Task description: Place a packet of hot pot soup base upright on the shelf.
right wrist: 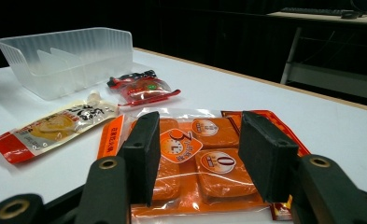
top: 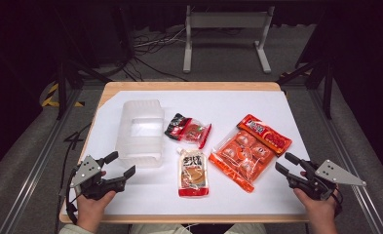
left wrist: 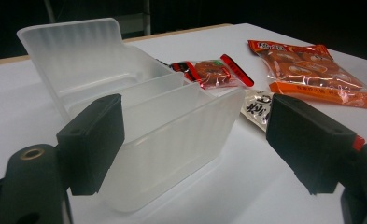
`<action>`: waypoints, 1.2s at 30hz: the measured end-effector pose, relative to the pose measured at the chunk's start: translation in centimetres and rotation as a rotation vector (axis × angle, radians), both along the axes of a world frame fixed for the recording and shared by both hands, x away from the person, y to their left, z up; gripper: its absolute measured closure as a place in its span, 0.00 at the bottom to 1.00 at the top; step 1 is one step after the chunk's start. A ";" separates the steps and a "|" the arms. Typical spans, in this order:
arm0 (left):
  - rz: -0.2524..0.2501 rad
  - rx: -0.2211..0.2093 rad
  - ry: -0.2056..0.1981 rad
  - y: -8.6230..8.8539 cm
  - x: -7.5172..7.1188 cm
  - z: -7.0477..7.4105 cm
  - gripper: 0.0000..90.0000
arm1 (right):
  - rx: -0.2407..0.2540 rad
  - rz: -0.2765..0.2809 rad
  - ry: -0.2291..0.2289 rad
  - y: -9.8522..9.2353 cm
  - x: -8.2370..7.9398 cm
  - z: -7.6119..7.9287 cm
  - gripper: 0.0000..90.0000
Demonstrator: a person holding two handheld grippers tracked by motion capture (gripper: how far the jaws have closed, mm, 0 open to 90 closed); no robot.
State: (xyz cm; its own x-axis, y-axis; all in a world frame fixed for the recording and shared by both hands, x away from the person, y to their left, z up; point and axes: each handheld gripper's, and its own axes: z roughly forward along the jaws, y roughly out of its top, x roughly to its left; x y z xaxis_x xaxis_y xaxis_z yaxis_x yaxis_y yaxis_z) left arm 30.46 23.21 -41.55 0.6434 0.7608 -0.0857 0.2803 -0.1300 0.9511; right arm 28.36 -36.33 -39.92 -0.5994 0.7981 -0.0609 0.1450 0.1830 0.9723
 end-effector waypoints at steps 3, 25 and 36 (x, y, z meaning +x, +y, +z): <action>0.005 -0.003 0.008 0.1 0.1 0.0 0.21 | 0.007 -0.006 -0.004 -0.1 0.0 0.0 0.54; 0.012 0.032 -0.001 -0.2 -0.2 0.0 0.21 | -0.058 -0.053 0.070 0.0 4.1 1.2 0.44; 0.010 0.030 0.000 -0.2 -0.2 -0.1 0.21 | -0.053 -0.081 0.082 -0.6 6.4 1.6 0.42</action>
